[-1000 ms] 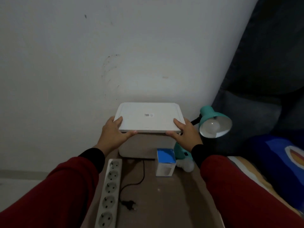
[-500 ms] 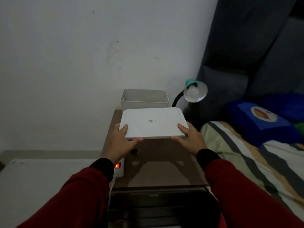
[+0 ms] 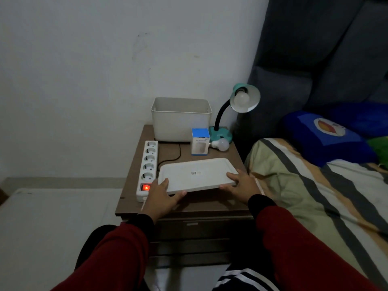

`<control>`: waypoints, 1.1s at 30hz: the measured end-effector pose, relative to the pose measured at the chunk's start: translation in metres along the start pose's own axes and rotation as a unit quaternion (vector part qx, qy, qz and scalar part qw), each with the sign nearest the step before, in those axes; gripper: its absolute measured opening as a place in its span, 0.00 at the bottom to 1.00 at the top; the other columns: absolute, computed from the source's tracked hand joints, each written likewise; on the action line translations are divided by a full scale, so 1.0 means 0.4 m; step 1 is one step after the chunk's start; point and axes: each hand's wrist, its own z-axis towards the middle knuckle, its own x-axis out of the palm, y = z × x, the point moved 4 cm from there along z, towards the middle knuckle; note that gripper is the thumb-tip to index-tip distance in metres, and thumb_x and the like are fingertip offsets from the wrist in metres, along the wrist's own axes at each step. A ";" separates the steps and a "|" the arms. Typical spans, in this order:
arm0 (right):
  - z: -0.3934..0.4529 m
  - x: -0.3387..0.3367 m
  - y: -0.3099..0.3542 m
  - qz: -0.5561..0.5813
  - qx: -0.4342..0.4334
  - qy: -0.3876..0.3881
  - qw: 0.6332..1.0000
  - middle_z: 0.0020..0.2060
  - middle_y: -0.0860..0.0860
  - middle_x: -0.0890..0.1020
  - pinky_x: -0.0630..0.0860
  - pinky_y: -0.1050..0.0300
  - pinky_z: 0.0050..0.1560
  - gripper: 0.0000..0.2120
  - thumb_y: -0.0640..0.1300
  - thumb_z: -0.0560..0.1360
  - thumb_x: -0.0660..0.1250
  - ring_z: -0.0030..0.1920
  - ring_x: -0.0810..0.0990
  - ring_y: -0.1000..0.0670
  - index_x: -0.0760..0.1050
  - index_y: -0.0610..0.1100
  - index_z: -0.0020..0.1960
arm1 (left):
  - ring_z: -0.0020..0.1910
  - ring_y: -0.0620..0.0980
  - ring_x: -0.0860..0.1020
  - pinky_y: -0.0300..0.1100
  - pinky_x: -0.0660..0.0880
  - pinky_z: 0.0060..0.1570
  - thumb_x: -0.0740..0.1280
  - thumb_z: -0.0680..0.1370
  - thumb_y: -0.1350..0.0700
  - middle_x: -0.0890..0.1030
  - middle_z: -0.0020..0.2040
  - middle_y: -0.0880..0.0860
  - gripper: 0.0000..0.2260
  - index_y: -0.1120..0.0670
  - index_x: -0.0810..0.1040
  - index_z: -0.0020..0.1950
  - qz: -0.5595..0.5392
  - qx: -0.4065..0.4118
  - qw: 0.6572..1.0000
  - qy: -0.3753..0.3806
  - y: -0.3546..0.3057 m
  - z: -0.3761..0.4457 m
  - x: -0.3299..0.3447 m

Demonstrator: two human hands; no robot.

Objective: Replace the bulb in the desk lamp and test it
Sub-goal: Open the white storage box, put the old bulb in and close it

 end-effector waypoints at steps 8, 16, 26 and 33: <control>0.013 0.059 -0.035 -0.093 0.031 0.104 0.990 0.70 0.45 0.69 0.64 0.57 0.68 0.31 0.54 0.72 0.68 0.70 0.67 0.46 0.66 0.44 0.71 | 0.67 0.58 0.67 0.48 0.67 0.66 0.68 0.69 0.38 0.65 0.69 0.61 0.35 0.58 0.65 0.68 0.117 -0.006 0.991 0.071 0.006 0.045 0.030; 0.100 0.041 -0.021 -0.106 0.048 0.178 0.977 0.69 0.45 0.71 0.68 0.57 0.65 0.25 0.49 0.75 0.67 0.68 0.70 0.46 0.69 0.41 0.69 | 0.61 0.57 0.74 0.45 0.71 0.59 0.65 0.74 0.41 0.77 0.60 0.61 0.26 0.63 0.74 0.58 0.236 -0.027 0.964 0.116 -0.024 0.140 0.008; 0.319 -0.062 0.036 -0.083 0.019 0.137 0.987 0.64 0.45 0.75 0.69 0.61 0.58 0.22 0.48 0.75 0.67 0.65 0.73 0.45 0.71 0.42 0.67 | 0.62 0.58 0.74 0.44 0.72 0.58 0.64 0.76 0.51 0.76 0.61 0.61 0.19 0.63 0.74 0.60 0.304 0.012 0.950 0.075 -0.154 0.366 -0.097; 0.487 -0.103 0.031 0.042 -0.010 0.007 0.999 0.67 0.42 0.71 0.65 0.58 0.68 0.30 0.43 0.70 0.72 0.67 0.71 0.44 0.68 0.46 0.70 | 0.57 0.58 0.76 0.42 0.73 0.50 0.69 0.70 0.46 0.76 0.59 0.62 0.23 0.63 0.76 0.56 0.297 -0.004 0.951 0.084 -0.191 0.535 -0.122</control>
